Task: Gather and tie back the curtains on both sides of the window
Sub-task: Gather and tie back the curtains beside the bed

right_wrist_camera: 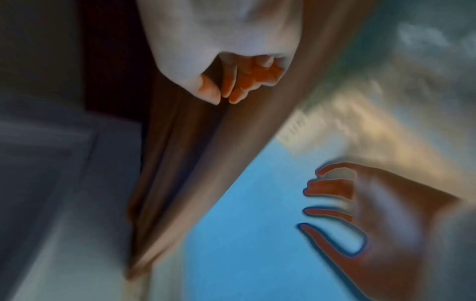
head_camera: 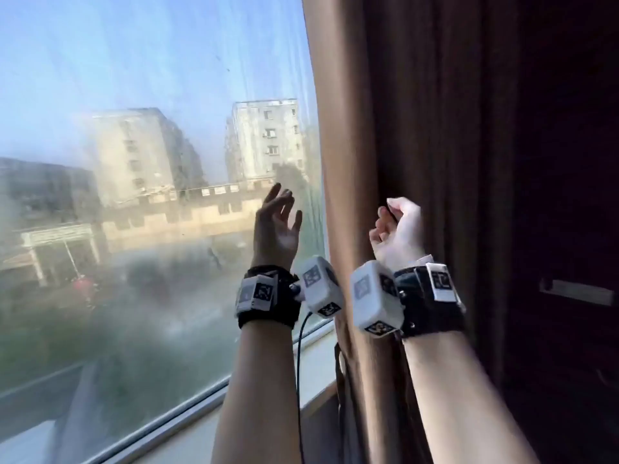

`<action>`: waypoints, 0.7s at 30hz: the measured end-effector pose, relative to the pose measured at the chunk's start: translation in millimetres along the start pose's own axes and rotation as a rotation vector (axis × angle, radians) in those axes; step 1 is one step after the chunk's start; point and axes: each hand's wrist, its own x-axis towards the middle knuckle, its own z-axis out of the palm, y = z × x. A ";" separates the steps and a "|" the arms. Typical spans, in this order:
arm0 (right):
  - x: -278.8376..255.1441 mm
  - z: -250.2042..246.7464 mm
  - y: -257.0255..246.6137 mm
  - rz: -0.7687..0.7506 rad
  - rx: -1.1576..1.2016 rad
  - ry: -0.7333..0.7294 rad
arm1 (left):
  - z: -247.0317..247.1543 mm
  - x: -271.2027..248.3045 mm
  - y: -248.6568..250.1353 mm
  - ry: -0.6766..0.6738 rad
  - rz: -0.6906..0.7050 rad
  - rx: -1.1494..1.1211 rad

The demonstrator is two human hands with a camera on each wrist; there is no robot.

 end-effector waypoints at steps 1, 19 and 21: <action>3.3 -5.2 -2.8 -0.143 -0.149 0.036 | 7.2 1.9 -11.7 -0.025 0.030 0.112; 225.9 -133.7 -29.3 -0.755 -1.418 0.483 | 92.7 200.1 -236.9 -0.197 0.102 0.431; 251.8 -143.2 -42.4 -0.721 -1.345 0.500 | 112.9 222.8 -258.8 -0.268 0.085 0.371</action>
